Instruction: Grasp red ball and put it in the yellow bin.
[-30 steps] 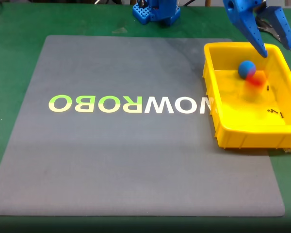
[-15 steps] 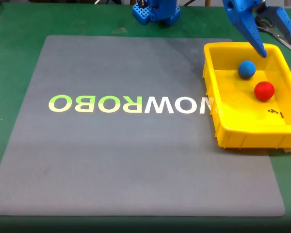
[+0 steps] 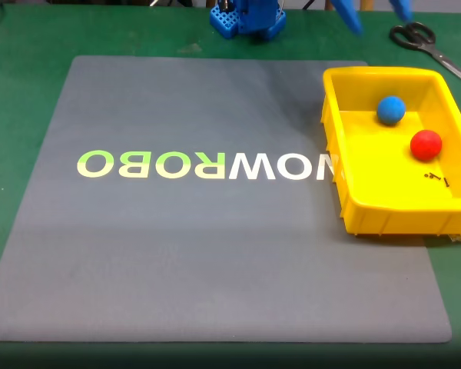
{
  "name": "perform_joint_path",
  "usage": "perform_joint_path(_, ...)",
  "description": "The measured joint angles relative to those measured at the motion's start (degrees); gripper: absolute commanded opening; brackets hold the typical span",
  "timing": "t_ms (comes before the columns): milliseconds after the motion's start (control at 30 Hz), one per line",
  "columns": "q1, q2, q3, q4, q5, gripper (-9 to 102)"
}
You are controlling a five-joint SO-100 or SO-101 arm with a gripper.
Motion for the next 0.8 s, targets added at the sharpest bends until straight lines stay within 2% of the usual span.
perform_joint_path(167,5.6,19.0,8.3,5.7,-3.9,28)
perform_joint_path(533,18.2,44.5,27.2,9.2,-9.9,26)
perform_joint_path(800,22.3,55.5,37.7,11.5,-10.0,2)
